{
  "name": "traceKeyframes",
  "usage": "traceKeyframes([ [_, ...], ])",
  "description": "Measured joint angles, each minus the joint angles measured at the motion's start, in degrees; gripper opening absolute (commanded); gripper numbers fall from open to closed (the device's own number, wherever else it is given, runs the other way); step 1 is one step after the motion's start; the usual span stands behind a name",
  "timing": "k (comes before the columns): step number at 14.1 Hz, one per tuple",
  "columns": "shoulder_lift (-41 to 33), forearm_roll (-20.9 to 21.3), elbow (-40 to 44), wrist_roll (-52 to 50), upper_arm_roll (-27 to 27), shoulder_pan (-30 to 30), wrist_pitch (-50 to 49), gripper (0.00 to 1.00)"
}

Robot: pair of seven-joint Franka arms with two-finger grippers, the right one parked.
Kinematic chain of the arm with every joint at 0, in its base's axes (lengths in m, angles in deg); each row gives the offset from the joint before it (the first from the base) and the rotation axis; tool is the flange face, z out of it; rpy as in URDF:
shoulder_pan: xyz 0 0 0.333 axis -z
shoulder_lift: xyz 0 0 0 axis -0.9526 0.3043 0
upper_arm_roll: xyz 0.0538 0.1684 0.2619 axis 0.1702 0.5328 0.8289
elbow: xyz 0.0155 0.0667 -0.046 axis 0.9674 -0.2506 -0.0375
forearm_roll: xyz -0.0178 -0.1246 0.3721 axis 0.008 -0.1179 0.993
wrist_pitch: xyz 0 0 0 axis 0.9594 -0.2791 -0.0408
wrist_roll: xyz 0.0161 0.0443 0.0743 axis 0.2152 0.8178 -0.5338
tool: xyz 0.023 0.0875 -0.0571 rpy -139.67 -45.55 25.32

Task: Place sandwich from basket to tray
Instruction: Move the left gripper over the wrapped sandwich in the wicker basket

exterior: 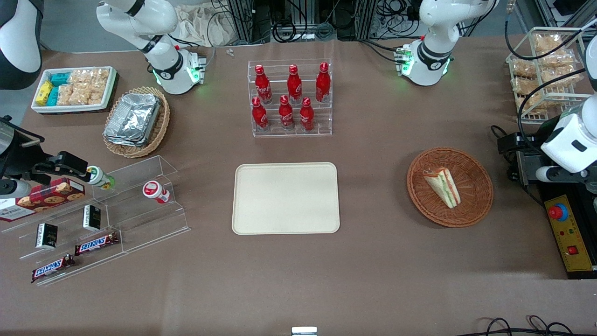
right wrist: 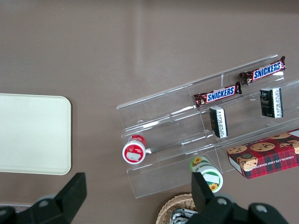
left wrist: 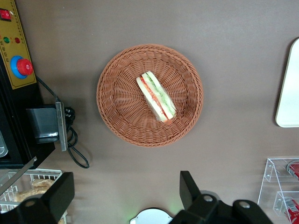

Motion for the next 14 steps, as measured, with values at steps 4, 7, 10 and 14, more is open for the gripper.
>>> traceKeyframes([
  [4, 0.05, 0.0, 0.0, 0.0, 0.0, 0.0, 0.0, 1.0],
  [7, 0.26, -0.3, -0.04, 0.0, -0.01, 0.01, -0.01, 1.0],
  [10, 0.58, -2.43, -2.02, -3.07, -0.02, 0.03, 0.04, 1.0],
  [14, 0.53, -2.9, -9.63, -9.19, -0.22, 0.31, 6.31, 1.0],
])
